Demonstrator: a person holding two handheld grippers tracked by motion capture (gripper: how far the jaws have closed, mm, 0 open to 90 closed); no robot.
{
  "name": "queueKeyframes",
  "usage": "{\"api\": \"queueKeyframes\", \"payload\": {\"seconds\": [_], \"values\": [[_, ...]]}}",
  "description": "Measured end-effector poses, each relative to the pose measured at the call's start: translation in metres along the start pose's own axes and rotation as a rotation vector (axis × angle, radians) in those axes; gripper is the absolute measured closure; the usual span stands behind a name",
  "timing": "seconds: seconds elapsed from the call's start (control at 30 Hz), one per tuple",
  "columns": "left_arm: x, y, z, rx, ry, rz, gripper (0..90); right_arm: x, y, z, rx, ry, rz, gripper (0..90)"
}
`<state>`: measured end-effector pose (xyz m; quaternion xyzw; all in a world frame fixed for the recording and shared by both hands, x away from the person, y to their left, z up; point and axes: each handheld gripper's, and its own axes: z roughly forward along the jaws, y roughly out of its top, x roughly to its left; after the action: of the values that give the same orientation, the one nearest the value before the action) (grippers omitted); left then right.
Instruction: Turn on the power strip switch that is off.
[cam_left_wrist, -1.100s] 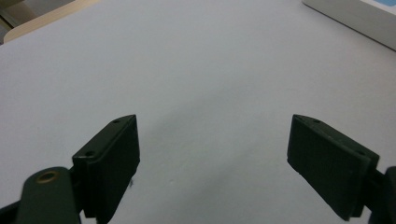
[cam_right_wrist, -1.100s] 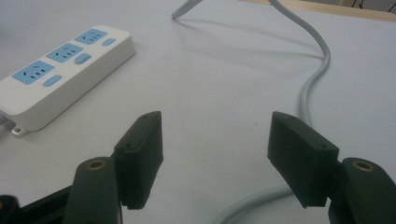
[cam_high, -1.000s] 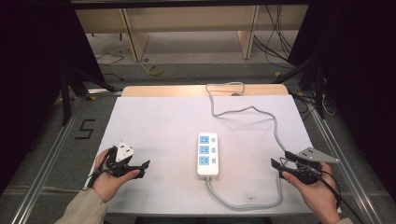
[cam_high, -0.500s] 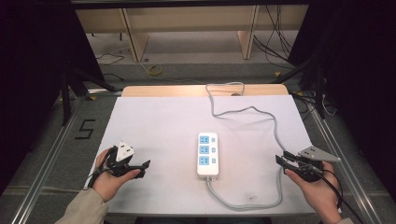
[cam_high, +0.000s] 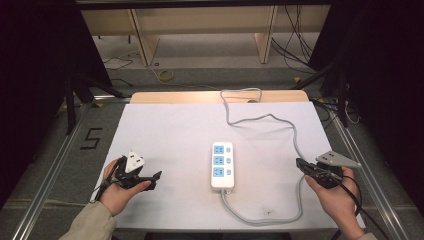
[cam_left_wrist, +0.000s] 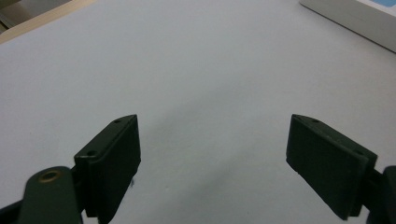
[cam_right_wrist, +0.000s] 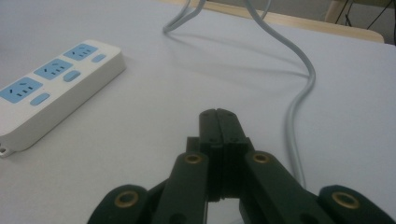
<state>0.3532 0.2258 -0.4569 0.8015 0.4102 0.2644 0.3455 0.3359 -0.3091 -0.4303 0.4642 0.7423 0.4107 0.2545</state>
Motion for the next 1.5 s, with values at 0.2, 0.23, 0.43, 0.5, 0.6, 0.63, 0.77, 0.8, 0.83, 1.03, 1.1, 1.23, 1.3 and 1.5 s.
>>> {"api": "queueKeyframes", "payload": {"seconds": [0.2,0.23,0.43,0.5,0.6,0.63,0.77,0.8,0.83,1.03,1.1,1.23,1.3,1.5], "values": [[-0.001,0.0,0.001,0.001,-0.002,0.004,17.6,0.006,0.004,0.005,0.007,0.022,-0.019,90.0],[-0.001,0.0,0.001,-0.002,-0.002,0.001,17.7,0.007,0.004,0.005,0.009,0.022,-0.023,90.0],[-0.001,0.001,0.001,0.001,-0.003,0.004,17.7,0.01,0.007,0.007,0.012,0.037,-0.026,90.0],[-0.002,0.001,0.001,0.0,-0.001,0.005,17.7,0.012,0.008,0.008,0.015,0.043,-0.026,90.0],[-0.002,0.001,0.002,0.001,-0.004,0.006,17.7,0.015,0.009,0.01,0.017,0.054,-0.035,90.0],[-0.002,0.001,0.002,0.001,-0.004,0.006,17.8,0.017,0.009,0.011,0.018,0.059,-0.035,90.0],[-0.002,0.001,0.002,0.001,-0.003,0.007,17.8,0.021,0.013,0.014,0.02,0.071,-0.046,90.0],[-0.002,0.001,0.002,0.001,-0.003,0.007,17.7,0.022,0.013,0.015,0.02,0.074,-0.048,90.0],[-0.002,0.001,0.002,0.002,-0.004,0.007,17.7,0.023,0.014,0.016,0.018,0.078,-0.051,90.0],[-0.002,0.001,0.002,0.002,-0.005,0.007,17.7,0.028,0.018,0.021,0.022,0.091,-0.063,90.0],[-0.002,0.001,0.002,0.002,-0.006,0.007,17.7,0.03,0.019,0.022,0.025,0.093,-0.065,90.0],[-0.002,0.001,0.002,0.001,-0.005,0.006,17.7,0.032,0.022,0.024,0.021,0.1,-0.073,90.0],[-0.002,0.001,0.002,0.001,-0.005,0.007,17.7,0.033,0.023,0.026,0.022,0.103,-0.074,90.0],[-0.002,0.001,0.002,0.001,-0.004,0.007,17.7,0.036,0.026,0.03,0.017,0.11,-0.078,90.0]]}}
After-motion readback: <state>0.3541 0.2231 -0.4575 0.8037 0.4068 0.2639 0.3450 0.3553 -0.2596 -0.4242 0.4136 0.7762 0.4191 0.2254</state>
